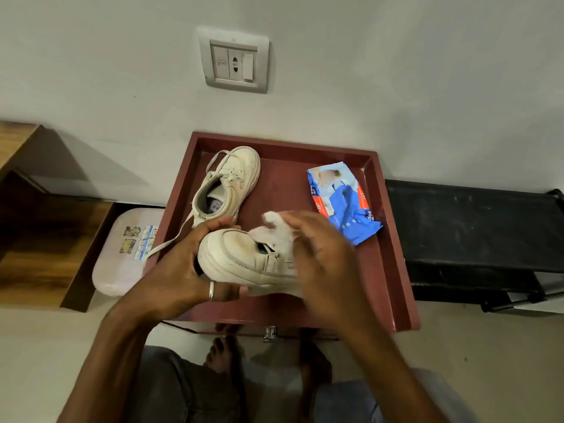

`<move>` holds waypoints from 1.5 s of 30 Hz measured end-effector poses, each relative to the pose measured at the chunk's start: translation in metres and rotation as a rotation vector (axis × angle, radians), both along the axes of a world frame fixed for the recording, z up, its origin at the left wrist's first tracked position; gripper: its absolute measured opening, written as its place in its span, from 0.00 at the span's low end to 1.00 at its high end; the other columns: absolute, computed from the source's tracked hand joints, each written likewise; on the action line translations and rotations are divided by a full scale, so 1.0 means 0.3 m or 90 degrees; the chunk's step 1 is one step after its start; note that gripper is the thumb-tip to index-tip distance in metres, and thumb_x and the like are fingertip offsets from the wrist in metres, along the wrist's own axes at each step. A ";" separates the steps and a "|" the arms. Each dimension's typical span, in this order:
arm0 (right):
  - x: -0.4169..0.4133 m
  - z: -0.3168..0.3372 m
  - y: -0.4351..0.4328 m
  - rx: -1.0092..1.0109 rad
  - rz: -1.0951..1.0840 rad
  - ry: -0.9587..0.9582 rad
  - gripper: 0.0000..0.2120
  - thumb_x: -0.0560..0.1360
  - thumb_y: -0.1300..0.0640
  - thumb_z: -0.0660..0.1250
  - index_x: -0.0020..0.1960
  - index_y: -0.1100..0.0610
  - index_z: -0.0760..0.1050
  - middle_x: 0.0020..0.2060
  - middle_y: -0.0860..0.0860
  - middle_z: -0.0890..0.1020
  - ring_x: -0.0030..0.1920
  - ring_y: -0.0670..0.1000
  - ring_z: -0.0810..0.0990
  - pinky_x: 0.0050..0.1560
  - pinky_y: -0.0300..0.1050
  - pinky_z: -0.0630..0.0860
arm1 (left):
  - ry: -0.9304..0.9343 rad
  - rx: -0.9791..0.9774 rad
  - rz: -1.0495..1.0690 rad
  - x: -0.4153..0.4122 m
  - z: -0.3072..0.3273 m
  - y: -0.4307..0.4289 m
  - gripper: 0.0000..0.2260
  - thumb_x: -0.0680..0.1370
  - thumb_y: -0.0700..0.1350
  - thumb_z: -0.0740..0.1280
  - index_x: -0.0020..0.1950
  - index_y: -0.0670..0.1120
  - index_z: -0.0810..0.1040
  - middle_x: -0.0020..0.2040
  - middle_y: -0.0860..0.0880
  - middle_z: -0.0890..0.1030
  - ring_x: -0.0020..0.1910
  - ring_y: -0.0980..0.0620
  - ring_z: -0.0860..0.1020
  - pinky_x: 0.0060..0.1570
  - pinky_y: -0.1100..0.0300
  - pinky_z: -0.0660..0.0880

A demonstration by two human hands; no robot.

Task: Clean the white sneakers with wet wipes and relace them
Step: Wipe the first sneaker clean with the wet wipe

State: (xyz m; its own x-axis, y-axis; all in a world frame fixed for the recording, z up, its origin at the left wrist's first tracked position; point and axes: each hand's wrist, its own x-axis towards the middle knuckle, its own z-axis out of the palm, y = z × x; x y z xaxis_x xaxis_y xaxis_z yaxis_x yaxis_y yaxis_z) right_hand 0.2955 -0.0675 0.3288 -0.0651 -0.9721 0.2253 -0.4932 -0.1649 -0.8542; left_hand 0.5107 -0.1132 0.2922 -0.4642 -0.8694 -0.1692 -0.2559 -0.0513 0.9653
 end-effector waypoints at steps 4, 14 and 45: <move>0.143 -0.035 0.039 -0.036 0.131 0.176 0.20 0.76 0.63 0.59 0.66 0.57 0.78 0.63 0.51 0.80 0.65 0.50 0.76 0.67 0.46 0.72 | -0.002 -0.049 -0.016 0.019 0.003 0.001 0.43 0.61 0.48 0.84 0.73 0.51 0.71 0.66 0.56 0.80 0.66 0.56 0.78 0.59 0.67 0.76; 0.146 -0.043 -0.043 0.040 0.062 0.293 0.17 0.76 0.63 0.66 0.63 0.52 0.80 0.54 0.49 0.82 0.54 0.49 0.80 0.56 0.42 0.77 | -0.002 -0.076 -0.012 0.007 0.017 0.010 0.40 0.61 0.29 0.82 0.70 0.48 0.74 0.62 0.56 0.83 0.60 0.56 0.82 0.54 0.69 0.77; 0.213 0.000 0.043 -0.022 0.162 0.283 0.14 0.72 0.61 0.62 0.53 0.56 0.84 0.51 0.51 0.82 0.54 0.50 0.77 0.56 0.47 0.75 | -0.171 -0.087 0.036 -0.024 0.005 -0.002 0.32 0.72 0.28 0.73 0.65 0.57 0.68 0.46 0.70 0.74 0.43 0.66 0.73 0.46 0.85 0.66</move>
